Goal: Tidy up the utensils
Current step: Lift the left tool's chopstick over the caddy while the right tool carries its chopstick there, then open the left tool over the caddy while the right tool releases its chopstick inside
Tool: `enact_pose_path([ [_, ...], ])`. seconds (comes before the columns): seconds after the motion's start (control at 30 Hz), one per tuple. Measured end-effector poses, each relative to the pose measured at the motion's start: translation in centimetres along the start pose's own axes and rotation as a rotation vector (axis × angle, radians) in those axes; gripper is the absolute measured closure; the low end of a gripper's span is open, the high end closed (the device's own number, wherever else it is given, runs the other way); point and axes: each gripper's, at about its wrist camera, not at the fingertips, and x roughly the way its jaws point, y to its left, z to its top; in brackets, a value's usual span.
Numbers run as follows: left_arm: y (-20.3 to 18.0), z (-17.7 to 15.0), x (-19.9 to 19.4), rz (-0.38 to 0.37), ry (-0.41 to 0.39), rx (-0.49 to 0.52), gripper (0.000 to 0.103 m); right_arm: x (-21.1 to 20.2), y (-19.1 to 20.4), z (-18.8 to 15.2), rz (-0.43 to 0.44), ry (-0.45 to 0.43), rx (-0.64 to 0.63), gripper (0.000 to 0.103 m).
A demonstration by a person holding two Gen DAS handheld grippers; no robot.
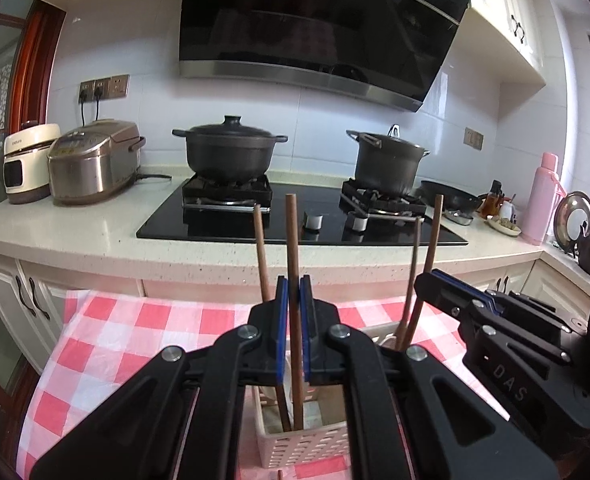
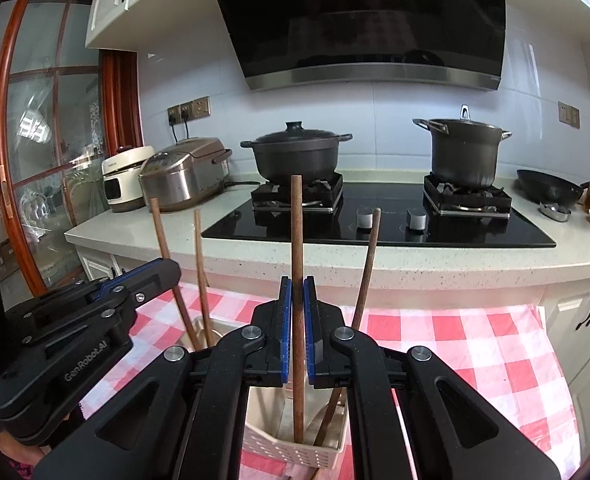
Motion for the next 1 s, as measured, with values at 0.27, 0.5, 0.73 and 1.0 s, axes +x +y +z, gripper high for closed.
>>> enact_pose_path([
  [0.27,0.7,0.0,0.9,0.022,0.004,0.001,0.096,1.0,-0.8,-0.3,-0.003,0.020,0.012,0.095],
  [0.5,0.9,0.1,0.8,0.055,0.000,0.008,0.082,0.7,-0.9,-0.4,-0.009,0.021,0.012,0.080],
  [0.73,1.0,0.4,-0.1,0.078,-0.011,0.033,0.067,-0.6,-1.3,-0.1,-0.011,0.001,0.019,0.069],
  [1.0,0.6,-2.0,-4.9,0.114,-0.039,0.081,0.027,-5.4,-0.9,-2.5,0.014,-0.014,0.027,0.058],
])
